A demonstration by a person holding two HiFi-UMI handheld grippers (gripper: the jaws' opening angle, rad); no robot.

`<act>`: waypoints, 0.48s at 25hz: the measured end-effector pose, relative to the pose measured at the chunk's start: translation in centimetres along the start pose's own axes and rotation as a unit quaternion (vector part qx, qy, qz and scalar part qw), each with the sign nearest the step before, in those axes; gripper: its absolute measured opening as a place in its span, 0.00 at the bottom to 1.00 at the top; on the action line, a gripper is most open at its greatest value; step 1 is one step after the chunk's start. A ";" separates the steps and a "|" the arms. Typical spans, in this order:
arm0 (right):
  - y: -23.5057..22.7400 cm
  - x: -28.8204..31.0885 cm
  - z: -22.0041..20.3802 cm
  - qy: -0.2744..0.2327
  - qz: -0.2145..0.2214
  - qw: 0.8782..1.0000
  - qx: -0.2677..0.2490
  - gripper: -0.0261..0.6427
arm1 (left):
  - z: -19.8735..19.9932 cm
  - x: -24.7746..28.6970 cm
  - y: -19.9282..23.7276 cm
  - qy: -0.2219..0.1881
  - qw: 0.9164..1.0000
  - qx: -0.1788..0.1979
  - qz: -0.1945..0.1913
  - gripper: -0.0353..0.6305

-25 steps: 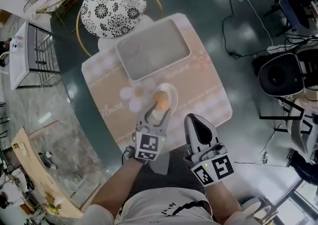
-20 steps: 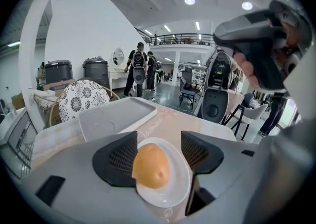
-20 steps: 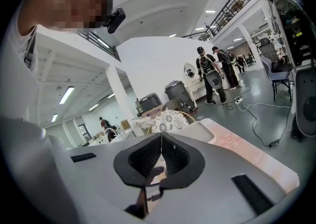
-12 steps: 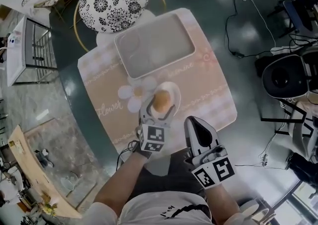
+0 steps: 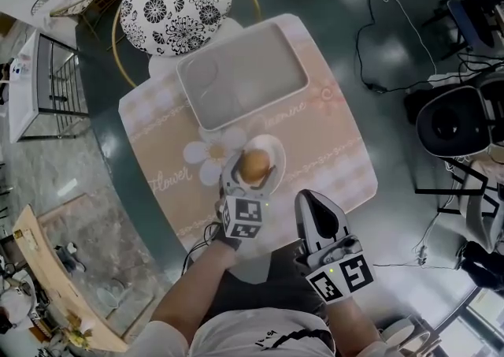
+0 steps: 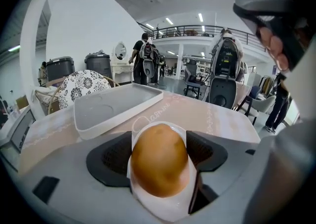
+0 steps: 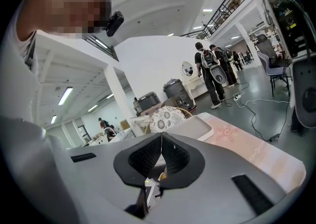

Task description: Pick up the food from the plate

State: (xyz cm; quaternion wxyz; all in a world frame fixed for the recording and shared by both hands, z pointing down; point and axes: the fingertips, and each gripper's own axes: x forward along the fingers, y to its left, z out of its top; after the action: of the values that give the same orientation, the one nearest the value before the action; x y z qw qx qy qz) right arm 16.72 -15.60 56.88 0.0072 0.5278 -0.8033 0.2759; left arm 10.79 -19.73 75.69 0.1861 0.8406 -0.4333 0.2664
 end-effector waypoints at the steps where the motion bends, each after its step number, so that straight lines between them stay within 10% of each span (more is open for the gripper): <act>1: -0.1 0.0 -0.1 0.000 -0.001 1.000 0.000 0.06 | 0.0 0.1 0.0 -0.002 1.000 0.002 0.000 0.54; 12: 0.0 -0.7 1.1 -0.004 -0.018 1.000 0.001 0.06 | 2.7 -2.8 -1.1 -0.020 1.000 0.000 -0.020 0.54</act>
State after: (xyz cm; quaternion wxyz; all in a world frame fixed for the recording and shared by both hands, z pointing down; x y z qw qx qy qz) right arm 17.36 -15.49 55.77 0.0085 0.5430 -0.7935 0.2748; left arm 11.11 -18.82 71.79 0.1830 0.8544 -0.4196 0.2458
